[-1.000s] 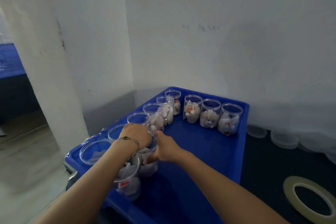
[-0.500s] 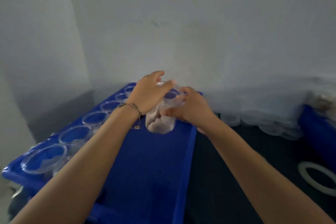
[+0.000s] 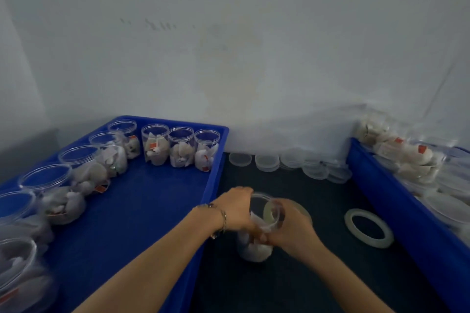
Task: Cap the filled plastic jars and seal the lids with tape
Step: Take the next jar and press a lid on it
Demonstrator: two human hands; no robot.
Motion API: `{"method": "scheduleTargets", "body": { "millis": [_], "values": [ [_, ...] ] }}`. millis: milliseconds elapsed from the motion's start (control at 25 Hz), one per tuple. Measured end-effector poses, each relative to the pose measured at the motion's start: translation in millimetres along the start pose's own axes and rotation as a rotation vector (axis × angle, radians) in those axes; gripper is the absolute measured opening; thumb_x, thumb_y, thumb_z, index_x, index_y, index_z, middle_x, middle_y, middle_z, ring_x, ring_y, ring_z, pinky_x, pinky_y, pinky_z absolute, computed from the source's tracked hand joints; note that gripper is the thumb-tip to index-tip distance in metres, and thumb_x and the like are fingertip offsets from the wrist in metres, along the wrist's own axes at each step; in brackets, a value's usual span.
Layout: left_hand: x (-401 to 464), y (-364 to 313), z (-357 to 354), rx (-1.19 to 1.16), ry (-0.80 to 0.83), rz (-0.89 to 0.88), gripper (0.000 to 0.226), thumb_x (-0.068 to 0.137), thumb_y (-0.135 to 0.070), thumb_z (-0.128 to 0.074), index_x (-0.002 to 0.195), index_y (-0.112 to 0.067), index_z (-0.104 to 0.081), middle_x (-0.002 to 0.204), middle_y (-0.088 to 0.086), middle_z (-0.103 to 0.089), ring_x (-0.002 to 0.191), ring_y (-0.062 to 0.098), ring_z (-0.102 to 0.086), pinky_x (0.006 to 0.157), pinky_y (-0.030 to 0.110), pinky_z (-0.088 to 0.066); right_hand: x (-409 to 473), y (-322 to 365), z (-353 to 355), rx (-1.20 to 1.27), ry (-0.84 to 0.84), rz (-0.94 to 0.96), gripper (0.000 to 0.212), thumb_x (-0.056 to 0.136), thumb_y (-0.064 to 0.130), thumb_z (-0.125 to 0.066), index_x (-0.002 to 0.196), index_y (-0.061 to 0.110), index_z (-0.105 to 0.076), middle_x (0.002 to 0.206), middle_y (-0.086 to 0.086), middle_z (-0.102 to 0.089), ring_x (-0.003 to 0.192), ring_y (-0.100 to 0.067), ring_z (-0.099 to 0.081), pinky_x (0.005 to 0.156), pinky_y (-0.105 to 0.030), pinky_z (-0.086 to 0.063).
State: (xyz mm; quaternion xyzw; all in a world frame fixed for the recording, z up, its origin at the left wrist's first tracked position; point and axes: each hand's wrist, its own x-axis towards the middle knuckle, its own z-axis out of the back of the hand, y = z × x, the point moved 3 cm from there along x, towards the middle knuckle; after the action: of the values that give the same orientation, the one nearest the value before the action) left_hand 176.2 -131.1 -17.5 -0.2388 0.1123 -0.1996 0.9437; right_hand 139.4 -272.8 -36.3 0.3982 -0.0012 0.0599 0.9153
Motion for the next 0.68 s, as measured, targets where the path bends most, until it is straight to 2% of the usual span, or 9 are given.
{"method": "scheduleTargets", "body": {
  "millis": [120, 240, 320, 440, 560, 680],
  "values": [
    [2, 13, -8, -0.070, -0.017, 0.006, 0.089, 0.054, -0.049, -0.085, 0.127, -0.020, -0.043, 0.121, -0.004, -0.047, 0.104, 0.011, -0.049, 0.092, 0.032, -0.048, -1, -19, -7, 0.052, 0.053, 0.022, 0.069, 0.058, 0.028, -0.084, 0.116, 0.030, -0.046, 0.099, 0.018, -0.056, 0.090, 0.001, -0.057, 0.070, -0.011, -0.046],
    [1, 18, -13, -0.190, -0.016, 0.009, 0.097, 0.056, -0.046, -0.085, 0.135, -0.022, -0.034, 0.130, -0.006, -0.040, 0.114, 0.010, -0.045, 0.099, 0.033, -0.044, 21, -35, 7, -0.005, 0.161, 0.022, 0.063, 0.067, 0.010, -0.079, 0.119, 0.028, -0.049, 0.105, 0.015, -0.059, 0.092, -0.001, -0.060, 0.071, -0.015, -0.052],
    [2, 18, -15, -0.250, 0.008, 0.019, 0.100, 0.058, -0.041, -0.086, 0.138, -0.022, -0.028, 0.134, -0.006, -0.036, 0.120, 0.011, -0.042, 0.103, 0.033, -0.042, 54, -49, 25, -0.077, 0.083, -0.033, 0.049, 0.078, 0.001, -0.067, 0.121, 0.020, -0.054, 0.112, 0.005, -0.064, 0.093, -0.005, -0.061, 0.076, -0.019, -0.052],
    [4, 21, -16, -0.306, 0.018, 0.019, 0.098, 0.058, -0.038, -0.087, 0.135, -0.024, -0.030, 0.134, -0.008, -0.040, 0.120, 0.009, -0.044, 0.102, 0.032, -0.044, 115, -60, 39, -0.272, -0.059, -0.072, 0.037, 0.087, 0.004, -0.054, 0.123, 0.014, -0.055, 0.121, -0.006, -0.063, 0.107, -0.019, -0.059, 0.089, -0.029, -0.047],
    [6, 22, -17, -0.352, 0.028, 0.023, 0.093, 0.057, -0.036, -0.088, 0.131, -0.027, -0.032, 0.131, -0.009, -0.042, 0.118, 0.008, -0.045, 0.102, 0.032, -0.044, 166, -64, 21, -0.440, -0.035, -0.002, 0.039, 0.091, 0.010, -0.050, 0.130, 0.010, -0.049, 0.132, -0.012, -0.054, 0.118, -0.027, -0.053, 0.095, -0.039, -0.045],
    [6, 23, -19, -0.368, 0.039, 0.028, 0.095, 0.059, -0.036, -0.088, 0.134, -0.027, -0.030, 0.133, -0.009, -0.040, 0.120, 0.009, -0.044, 0.103, 0.033, -0.043, 207, -69, -4, -0.654, 0.073, 0.039, 0.058, 0.092, 0.017, -0.054, 0.144, 0.010, -0.030, 0.153, -0.014, -0.026, 0.138, -0.030, -0.031, 0.108, -0.043, -0.034]
  ]
}}
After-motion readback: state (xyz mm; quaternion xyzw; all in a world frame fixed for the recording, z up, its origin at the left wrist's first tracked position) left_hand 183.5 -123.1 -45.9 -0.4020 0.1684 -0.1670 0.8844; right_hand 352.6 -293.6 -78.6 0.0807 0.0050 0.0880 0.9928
